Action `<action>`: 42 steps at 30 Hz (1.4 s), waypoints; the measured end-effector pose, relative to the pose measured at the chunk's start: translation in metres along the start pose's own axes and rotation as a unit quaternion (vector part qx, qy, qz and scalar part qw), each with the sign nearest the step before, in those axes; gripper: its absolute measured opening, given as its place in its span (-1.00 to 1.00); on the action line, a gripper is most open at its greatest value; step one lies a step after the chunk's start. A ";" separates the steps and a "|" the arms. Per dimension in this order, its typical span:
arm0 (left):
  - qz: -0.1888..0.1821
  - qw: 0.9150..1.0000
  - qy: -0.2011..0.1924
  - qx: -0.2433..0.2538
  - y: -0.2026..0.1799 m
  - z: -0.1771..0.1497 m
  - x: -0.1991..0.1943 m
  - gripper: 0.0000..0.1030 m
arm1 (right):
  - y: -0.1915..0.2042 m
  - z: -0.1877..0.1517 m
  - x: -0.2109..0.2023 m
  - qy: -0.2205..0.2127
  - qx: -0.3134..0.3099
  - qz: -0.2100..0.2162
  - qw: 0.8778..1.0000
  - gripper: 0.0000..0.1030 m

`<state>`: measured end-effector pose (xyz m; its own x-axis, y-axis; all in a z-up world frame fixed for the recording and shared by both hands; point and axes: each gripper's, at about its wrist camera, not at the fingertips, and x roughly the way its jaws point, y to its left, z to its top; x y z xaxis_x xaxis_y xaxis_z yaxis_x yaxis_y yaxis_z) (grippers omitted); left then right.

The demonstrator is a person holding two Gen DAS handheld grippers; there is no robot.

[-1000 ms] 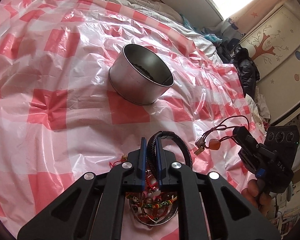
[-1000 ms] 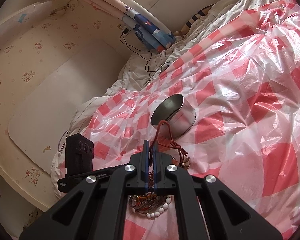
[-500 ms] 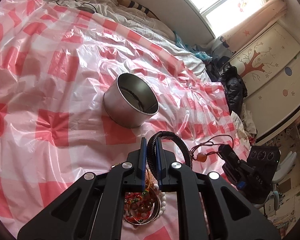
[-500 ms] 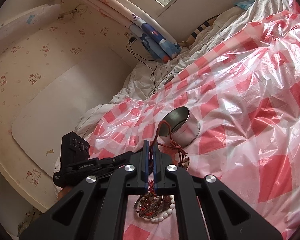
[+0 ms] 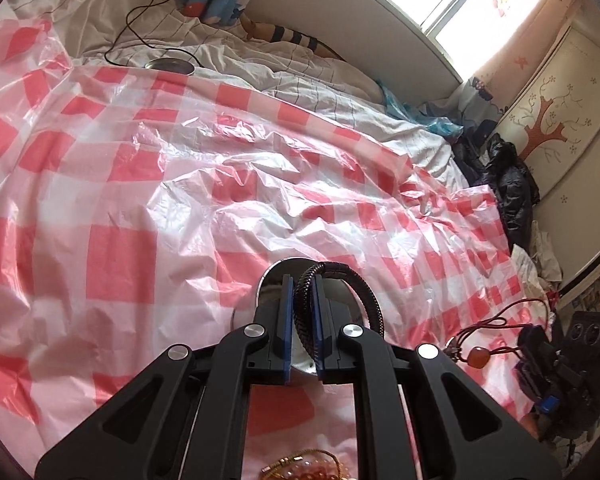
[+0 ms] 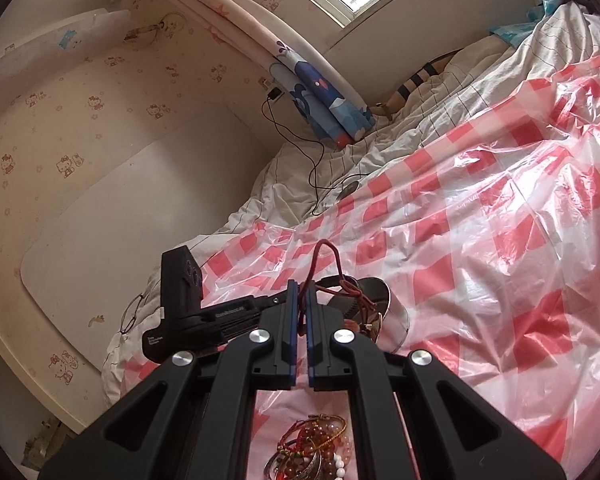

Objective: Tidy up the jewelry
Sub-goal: 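Carry the necklace into the tin with the right tool while the left tool drops a black bangle in, then grasp a red beaded cord with the right tool while the left tool grasps a gold chain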

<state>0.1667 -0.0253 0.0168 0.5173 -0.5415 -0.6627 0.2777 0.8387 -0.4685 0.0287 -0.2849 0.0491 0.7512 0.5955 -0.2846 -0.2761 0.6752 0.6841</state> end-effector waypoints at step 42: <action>0.006 0.994 0.096 -0.054 0.032 -0.124 -0.043 0.27 | 0.002 -0.082 0.014 0.149 -0.060 -0.163 0.974 0.20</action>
<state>0.0532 0.0174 -0.0417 0.3531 -0.5416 -0.7629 0.1784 0.8394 -0.5133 -0.0107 -0.2397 -0.0085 0.6089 0.4290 -0.6672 -0.1342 0.8847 0.4464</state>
